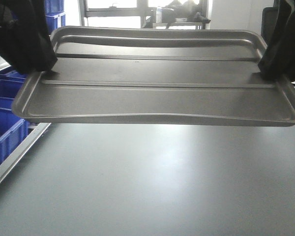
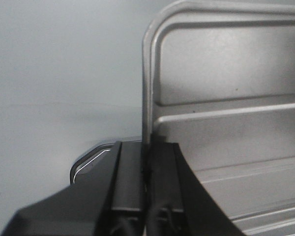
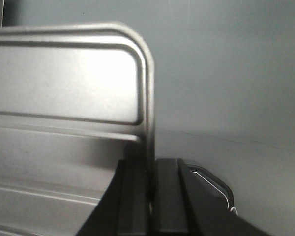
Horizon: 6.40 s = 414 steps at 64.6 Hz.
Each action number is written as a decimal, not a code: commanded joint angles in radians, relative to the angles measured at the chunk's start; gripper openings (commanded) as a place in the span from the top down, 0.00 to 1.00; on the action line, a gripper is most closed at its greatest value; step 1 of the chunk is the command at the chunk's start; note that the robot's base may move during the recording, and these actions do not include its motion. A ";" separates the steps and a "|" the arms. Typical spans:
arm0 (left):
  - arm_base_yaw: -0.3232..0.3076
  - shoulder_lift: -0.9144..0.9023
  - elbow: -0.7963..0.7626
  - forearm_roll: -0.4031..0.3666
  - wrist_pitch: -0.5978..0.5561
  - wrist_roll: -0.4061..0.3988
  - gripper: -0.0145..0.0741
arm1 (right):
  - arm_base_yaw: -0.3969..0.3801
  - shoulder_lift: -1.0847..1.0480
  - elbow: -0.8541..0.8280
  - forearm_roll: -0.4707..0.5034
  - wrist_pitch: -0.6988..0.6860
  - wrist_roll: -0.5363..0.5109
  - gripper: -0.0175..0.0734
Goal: Grab silver tray and stack on right shelf
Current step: 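Hold the tray with both grippers while the base backs away, then hold the tray while the base drives to the other shelf rack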
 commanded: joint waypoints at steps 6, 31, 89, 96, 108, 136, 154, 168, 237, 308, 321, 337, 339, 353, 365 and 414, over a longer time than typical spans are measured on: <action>-0.014 -0.030 -0.026 -0.012 -0.044 0.003 0.94 | 0.003 -0.029 -0.031 0.016 -0.071 -0.001 0.75; -0.014 -0.030 -0.026 -0.015 -0.044 0.003 0.94 | 0.002 -0.029 -0.031 0.016 -0.071 -0.001 0.75; -0.014 -0.029 -0.026 -0.012 -0.044 0.003 0.94 | 0.002 -0.029 -0.031 0.016 -0.071 -0.001 0.75; -0.014 -0.029 -0.026 -0.012 -0.044 0.003 0.94 | 0.002 -0.029 -0.031 0.016 -0.071 -0.001 0.75; -0.014 -0.029 -0.026 -0.016 -0.044 0.003 0.94 | 0.002 -0.029 -0.031 0.016 -0.069 -0.001 0.75; -0.014 -0.029 -0.026 -0.014 -0.044 0.003 0.94 | 0.002 -0.029 -0.031 0.016 -0.071 -0.001 0.75; -0.014 -0.029 -0.026 -0.012 -0.044 0.003 0.94 | 0.002 -0.029 -0.031 0.016 -0.071 -0.001 0.75; -0.014 -0.029 -0.026 -0.012 -0.044 0.003 0.94 | 0.002 -0.029 -0.031 0.016 -0.071 -0.001 0.75; -0.014 -0.029 -0.026 -0.012 -0.044 0.003 0.94 | 0.002 -0.029 -0.031 0.016 -0.071 -0.001 0.75; -0.014 -0.029 -0.026 -0.008 -0.044 0.003 0.94 | 0.002 -0.029 -0.031 0.016 -0.071 -0.001 0.75; -0.014 -0.029 -0.026 -0.008 -0.044 0.003 0.94 | 0.002 -0.029 -0.031 0.016 -0.071 -0.001 0.75; -0.014 -0.029 -0.026 -0.008 -0.044 0.003 0.94 | 0.002 -0.029 -0.031 0.016 -0.071 -0.001 0.75; -0.014 -0.029 -0.026 -0.008 -0.044 0.003 0.94 | 0.002 -0.029 -0.031 0.016 -0.071 -0.001 0.75; -0.014 -0.029 -0.026 -0.008 -0.044 0.003 0.94 | 0.002 -0.029 -0.031 0.016 -0.071 -0.001 0.75; -0.014 -0.029 -0.026 -0.008 -0.044 0.003 0.94 | 0.002 -0.029 -0.031 0.016 -0.071 -0.001 0.75; -0.014 -0.029 -0.026 -0.008 -0.044 0.003 0.94 | 0.002 -0.029 -0.031 0.016 -0.071 -0.001 0.75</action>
